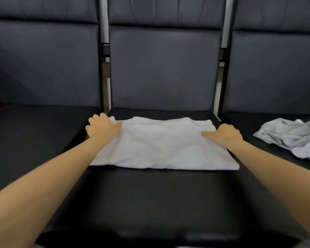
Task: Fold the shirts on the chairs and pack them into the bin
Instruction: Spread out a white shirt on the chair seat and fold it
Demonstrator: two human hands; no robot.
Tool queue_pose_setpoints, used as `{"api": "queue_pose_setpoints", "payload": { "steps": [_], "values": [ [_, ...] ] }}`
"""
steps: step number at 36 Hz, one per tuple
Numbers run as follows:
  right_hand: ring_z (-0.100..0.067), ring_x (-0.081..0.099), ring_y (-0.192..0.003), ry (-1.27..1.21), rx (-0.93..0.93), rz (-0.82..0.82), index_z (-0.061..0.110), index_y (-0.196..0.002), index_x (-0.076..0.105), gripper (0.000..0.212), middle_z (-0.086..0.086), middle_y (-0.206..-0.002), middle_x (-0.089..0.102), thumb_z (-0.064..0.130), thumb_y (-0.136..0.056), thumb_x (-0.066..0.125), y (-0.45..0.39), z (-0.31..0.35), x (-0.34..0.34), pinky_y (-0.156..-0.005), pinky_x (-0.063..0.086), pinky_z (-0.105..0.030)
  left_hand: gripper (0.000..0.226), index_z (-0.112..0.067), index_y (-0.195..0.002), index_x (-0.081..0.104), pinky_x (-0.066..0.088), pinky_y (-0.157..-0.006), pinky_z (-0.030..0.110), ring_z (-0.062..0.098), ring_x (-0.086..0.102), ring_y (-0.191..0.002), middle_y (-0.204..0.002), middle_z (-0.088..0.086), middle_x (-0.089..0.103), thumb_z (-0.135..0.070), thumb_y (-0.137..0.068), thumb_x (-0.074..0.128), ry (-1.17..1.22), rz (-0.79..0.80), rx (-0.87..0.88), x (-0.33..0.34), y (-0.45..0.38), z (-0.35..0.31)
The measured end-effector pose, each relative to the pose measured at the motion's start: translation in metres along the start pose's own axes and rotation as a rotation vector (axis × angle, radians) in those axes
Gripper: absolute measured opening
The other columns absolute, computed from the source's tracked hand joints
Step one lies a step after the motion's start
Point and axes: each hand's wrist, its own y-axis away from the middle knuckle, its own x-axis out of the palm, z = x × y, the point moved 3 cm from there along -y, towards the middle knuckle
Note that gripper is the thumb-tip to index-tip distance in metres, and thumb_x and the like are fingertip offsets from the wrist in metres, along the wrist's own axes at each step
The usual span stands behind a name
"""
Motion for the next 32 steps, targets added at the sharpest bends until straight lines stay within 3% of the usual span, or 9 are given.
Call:
{"api": "queue_pose_setpoints", "payload": {
  "steps": [3, 6, 11, 16, 18, 21, 25, 28, 32],
  "values": [
    [-0.030, 0.057, -0.106, 0.022, -0.031, 0.096, 0.016, -0.096, 0.050, 0.046, -0.004, -0.104, 0.056, 0.059, -0.082, 0.063, 0.018, -0.003, -0.002, -0.076, 0.047, -0.036, 0.045, -0.015, -0.118, 0.056, 0.040, -0.094, 0.041, 0.034, 0.048, -0.118, -0.123, 0.012, 0.055, -0.048, -0.088, 0.059, -0.060, 0.097, 0.028, -0.004, 0.015, 0.005],
    [-0.026, 0.056, -0.096, -0.009, -0.097, 0.098, 0.014, -0.083, 0.051, 0.030, -0.006, -0.098, 0.058, 0.042, -0.093, 0.054, 0.031, -0.005, 0.000, -0.076, 0.045, -0.035, 0.019, -0.013, -0.101, 0.056, 0.044, -0.091, 0.041, 0.035, 0.055, -0.108, -0.116, 0.012, 0.060, -0.030, -0.095, 0.050, 0.081, 0.107, 0.074, -0.005, 0.020, 0.011],
    [-0.033, 0.056, -0.103, -0.335, -0.033, 0.038, -0.003, -0.117, 0.059, 0.034, -0.019, -0.116, 0.060, 0.022, -0.102, 0.042, 0.040, -0.007, -0.007, -0.082, 0.041, -0.034, 0.035, 0.008, -0.121, 0.050, 0.042, -0.073, 0.040, 0.041, 0.057, -0.103, -0.117, 0.024, 0.059, -0.016, -0.097, 0.042, 0.390, 0.095, -0.073, -0.016, 0.014, 0.017],
    [-0.020, 0.057, -0.084, -0.700, 0.178, 0.084, 0.002, -0.126, 0.056, 0.033, -0.012, -0.113, 0.061, 0.018, -0.098, 0.048, 0.049, -0.018, -0.013, -0.074, 0.044, -0.031, 0.045, 0.003, -0.134, 0.037, 0.047, -0.068, 0.043, 0.038, 0.060, -0.092, -0.110, 0.023, 0.059, -0.010, -0.092, 0.047, 0.240, 0.104, -0.038, -0.022, 0.016, 0.024],
    [-0.022, 0.057, -0.101, -0.754, 0.183, 0.098, 0.006, -0.127, 0.053, 0.029, -0.008, -0.126, 0.056, 0.013, -0.100, 0.044, 0.050, -0.017, -0.019, -0.072, 0.037, -0.024, 0.047, -0.004, -0.135, 0.036, 0.049, -0.077, 0.044, 0.037, 0.058, -0.099, -0.116, 0.021, 0.054, -0.012, -0.091, 0.050, 0.111, 0.106, -0.013, -0.019, 0.019, 0.025],
    [-0.019, 0.050, -0.078, -1.030, 0.285, 0.139, 0.005, -0.118, 0.056, 0.023, -0.009, -0.114, 0.057, 0.013, -0.098, 0.050, 0.051, -0.015, -0.025, -0.068, 0.037, -0.027, 0.052, -0.012, -0.142, 0.034, 0.040, -0.093, 0.047, 0.038, 0.038, -0.123, -0.135, 0.020, 0.038, -0.017, -0.092, 0.051, -0.001, 0.046, 0.065, -0.023, 0.022, 0.014],
    [-0.026, 0.058, -0.088, -1.122, 0.262, 0.229, 0.008, -0.108, 0.059, 0.020, -0.012, -0.109, 0.063, 0.020, -0.092, 0.060, 0.053, 0.008, -0.037, -0.088, 0.045, -0.038, 0.045, -0.013, -0.140, 0.041, 0.040, -0.092, 0.045, 0.035, 0.036, -0.125, -0.135, 0.017, 0.041, -0.022, -0.097, 0.050, 0.106, -0.093, 0.325, -0.030, 0.037, -0.008],
    [-0.025, 0.057, -0.089, -1.157, 0.173, 0.295, 0.010, -0.115, 0.051, 0.027, -0.009, -0.096, 0.058, 0.022, -0.093, 0.062, 0.057, 0.051, -0.045, -0.086, 0.045, -0.038, 0.039, -0.016, -0.136, 0.047, 0.041, -0.095, 0.041, 0.031, 0.038, -0.126, -0.133, 0.013, 0.045, -0.025, -0.098, 0.048, 0.153, -0.011, 0.437, -0.023, 0.056, -0.020],
    [-0.024, 0.058, -0.098, -1.049, -0.011, 0.448, 0.010, -0.127, 0.048, 0.035, -0.011, -0.110, 0.058, 0.020, -0.095, 0.058, 0.070, 0.109, -0.031, -0.094, 0.047, -0.037, 0.032, -0.020, -0.127, 0.058, 0.042, -0.097, 0.036, 0.024, 0.049, -0.120, -0.131, 0.006, 0.052, -0.026, -0.098, 0.044, 0.167, 0.117, 0.477, -0.010, 0.067, -0.022]
  ]
}}
